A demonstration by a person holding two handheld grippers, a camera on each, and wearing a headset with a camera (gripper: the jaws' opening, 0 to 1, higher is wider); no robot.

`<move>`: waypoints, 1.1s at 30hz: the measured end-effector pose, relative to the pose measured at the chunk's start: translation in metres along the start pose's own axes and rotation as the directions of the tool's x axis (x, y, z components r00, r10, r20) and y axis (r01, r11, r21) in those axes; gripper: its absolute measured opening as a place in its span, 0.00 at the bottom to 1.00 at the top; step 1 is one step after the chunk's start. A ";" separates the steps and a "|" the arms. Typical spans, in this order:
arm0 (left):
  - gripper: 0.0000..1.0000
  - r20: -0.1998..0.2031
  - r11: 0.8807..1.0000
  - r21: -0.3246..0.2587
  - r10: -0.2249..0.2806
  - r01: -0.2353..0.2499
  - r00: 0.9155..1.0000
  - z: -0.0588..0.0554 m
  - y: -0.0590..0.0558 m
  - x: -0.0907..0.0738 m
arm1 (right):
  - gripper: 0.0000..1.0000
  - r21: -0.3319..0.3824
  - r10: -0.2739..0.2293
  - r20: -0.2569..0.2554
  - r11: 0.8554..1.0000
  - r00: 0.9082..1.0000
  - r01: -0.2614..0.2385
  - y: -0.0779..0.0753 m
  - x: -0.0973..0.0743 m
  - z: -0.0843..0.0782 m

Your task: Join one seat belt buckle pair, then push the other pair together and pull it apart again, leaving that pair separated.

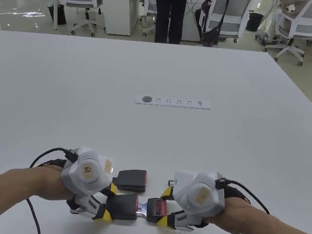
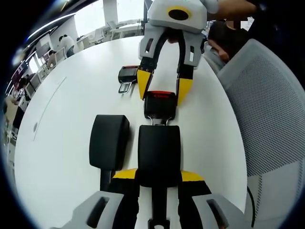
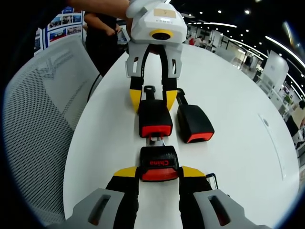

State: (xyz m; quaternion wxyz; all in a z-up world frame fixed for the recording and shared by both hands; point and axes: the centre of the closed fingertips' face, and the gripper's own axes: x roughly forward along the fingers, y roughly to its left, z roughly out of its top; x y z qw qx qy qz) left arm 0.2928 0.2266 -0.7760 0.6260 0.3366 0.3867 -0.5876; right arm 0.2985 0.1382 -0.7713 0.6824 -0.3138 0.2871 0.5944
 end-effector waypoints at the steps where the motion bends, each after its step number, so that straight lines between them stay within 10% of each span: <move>1: 0.31 -0.004 1.000 0.002 -0.001 0.001 1.000 0.000 0.000 0.000 | 0.28 0.000 0.001 -0.001 1.000 1.000 -0.001 0.000 -0.001 0.000; 33: 0.30 -0.034 0.999 0.039 -0.014 0.016 0.999 -0.002 0.002 0.001 | 0.27 -0.028 0.031 -0.028 0.999 0.999 -0.031 0.001 0.001 0.003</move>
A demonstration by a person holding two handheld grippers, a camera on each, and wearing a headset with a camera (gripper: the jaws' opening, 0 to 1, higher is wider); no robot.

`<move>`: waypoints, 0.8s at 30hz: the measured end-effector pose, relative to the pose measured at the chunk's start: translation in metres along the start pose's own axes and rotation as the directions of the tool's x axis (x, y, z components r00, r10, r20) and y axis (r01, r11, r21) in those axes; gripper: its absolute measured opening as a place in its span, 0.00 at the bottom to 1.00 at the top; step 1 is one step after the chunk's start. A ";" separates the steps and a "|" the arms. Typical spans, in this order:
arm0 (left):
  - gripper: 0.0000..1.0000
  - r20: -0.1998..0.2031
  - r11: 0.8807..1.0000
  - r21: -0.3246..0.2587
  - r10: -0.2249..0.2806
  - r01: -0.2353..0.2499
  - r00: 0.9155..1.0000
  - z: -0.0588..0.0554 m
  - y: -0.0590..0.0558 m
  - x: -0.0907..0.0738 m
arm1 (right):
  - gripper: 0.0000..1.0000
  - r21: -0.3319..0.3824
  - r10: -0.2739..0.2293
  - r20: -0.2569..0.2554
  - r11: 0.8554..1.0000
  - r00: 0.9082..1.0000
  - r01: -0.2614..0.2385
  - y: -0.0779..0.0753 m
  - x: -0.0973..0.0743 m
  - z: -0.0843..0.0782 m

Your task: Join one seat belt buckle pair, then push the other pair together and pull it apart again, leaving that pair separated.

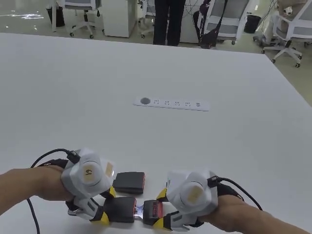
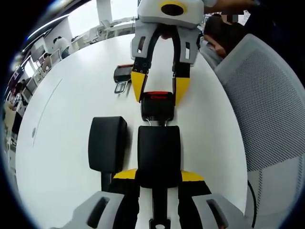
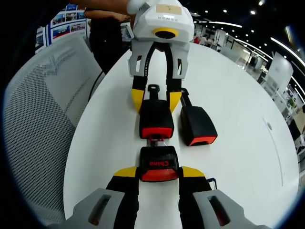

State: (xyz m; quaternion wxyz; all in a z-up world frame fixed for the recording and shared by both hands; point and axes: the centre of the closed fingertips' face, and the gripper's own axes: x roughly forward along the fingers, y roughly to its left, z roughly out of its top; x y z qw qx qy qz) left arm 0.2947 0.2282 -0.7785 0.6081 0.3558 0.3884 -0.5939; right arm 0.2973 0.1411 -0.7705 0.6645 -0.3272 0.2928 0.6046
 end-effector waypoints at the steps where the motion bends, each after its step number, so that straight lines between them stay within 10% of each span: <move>1: 0.30 -0.001 1.000 0.001 -0.001 0.001 1.000 0.000 0.000 0.000 | 0.27 -0.001 0.001 -0.002 1.000 1.000 -0.001 0.000 0.000 0.000; 24: 0.31 -0.005 1.000 -0.008 0.002 -0.002 1.000 0.001 -0.002 -0.001 | 0.27 -0.015 -0.001 0.026 1.000 1.000 0.001 0.008 -0.001 0.005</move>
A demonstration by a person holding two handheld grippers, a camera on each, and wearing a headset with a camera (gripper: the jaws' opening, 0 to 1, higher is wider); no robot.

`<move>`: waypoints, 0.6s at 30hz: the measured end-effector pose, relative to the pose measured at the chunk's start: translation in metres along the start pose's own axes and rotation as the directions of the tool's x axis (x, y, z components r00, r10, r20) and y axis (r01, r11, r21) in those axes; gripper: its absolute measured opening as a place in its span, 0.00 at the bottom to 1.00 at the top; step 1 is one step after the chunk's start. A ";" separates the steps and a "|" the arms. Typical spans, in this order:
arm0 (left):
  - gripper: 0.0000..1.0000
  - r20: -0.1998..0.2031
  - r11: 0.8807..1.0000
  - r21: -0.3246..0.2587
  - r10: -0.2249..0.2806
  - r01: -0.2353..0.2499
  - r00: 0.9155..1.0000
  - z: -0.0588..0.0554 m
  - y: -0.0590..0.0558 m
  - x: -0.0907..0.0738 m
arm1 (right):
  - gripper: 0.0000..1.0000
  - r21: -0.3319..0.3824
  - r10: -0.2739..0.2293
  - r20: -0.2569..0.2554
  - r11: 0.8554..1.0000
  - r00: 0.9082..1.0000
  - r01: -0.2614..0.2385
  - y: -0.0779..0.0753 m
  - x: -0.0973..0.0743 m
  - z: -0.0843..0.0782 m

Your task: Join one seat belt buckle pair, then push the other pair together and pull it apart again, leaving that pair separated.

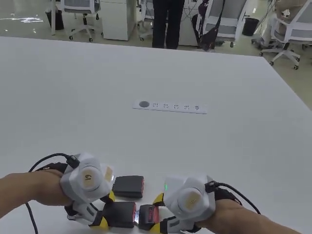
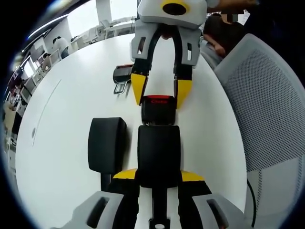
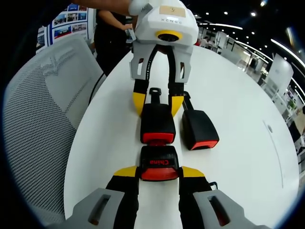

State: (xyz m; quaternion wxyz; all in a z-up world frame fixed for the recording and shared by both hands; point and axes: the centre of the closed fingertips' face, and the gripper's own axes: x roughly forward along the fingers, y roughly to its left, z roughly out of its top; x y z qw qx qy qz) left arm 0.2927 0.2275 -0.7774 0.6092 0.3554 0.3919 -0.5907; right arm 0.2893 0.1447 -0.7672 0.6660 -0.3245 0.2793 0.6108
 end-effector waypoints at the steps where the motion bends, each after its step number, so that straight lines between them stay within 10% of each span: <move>1: 0.31 -0.006 1.000 -0.006 0.002 -0.002 1.000 0.000 0.000 0.000 | 0.27 0.001 -0.003 -0.007 1.000 1.000 0.003 0.001 0.000 0.000; 18: 0.31 0.000 1.000 -0.001 0.001 -0.001 1.000 -0.001 -0.002 0.000 | 0.28 0.025 -0.003 0.006 1.000 1.000 0.003 -0.002 -0.001 -0.002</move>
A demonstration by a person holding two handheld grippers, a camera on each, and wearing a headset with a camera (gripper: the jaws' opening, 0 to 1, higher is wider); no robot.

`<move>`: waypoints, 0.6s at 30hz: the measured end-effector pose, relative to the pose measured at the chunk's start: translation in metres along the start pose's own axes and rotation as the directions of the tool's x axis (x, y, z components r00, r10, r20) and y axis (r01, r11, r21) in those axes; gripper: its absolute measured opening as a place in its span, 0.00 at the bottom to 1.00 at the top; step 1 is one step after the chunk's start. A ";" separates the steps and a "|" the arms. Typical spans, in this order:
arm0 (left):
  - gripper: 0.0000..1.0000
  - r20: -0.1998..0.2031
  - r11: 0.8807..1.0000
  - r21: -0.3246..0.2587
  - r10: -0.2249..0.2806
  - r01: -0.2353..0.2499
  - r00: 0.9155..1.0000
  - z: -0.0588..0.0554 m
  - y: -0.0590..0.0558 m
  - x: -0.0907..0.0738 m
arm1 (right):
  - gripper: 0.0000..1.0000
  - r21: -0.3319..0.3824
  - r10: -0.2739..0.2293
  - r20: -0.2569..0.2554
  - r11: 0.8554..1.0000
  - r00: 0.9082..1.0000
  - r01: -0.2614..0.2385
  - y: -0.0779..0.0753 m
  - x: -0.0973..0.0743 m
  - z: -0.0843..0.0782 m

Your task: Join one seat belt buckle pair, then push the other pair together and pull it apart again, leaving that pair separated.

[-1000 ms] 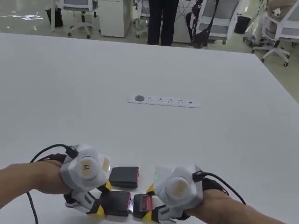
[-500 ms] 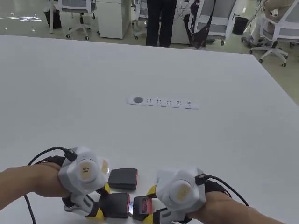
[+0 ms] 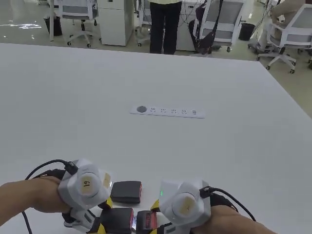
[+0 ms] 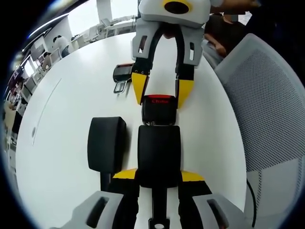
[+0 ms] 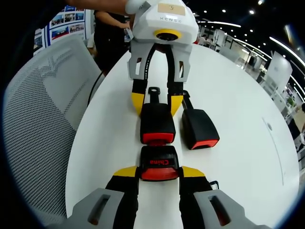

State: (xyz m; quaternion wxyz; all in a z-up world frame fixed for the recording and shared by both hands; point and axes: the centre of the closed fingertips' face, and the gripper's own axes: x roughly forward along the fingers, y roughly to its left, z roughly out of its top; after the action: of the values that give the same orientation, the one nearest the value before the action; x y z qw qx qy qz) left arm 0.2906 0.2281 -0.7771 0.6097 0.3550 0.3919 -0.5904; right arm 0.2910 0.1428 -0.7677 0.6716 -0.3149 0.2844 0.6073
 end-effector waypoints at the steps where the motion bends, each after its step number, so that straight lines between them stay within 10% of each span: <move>1: 0.31 0.003 1.000 -0.003 0.000 0.000 1.000 0.000 0.000 0.000 | 0.28 -0.002 -0.002 0.013 1.000 1.000 0.002 0.000 0.000 -0.001; 18: 0.33 0.013 1.000 0.003 0.000 0.000 1.000 0.002 0.000 0.000 | 0.32 0.007 0.002 0.007 1.000 1.000 -0.002 0.001 0.000 0.003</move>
State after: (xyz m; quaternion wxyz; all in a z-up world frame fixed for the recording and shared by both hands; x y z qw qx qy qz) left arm 0.2910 0.2261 -0.7766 0.6116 0.3521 0.3872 -0.5933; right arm 0.2896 0.1454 -0.7657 0.6730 -0.3103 0.2844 0.6082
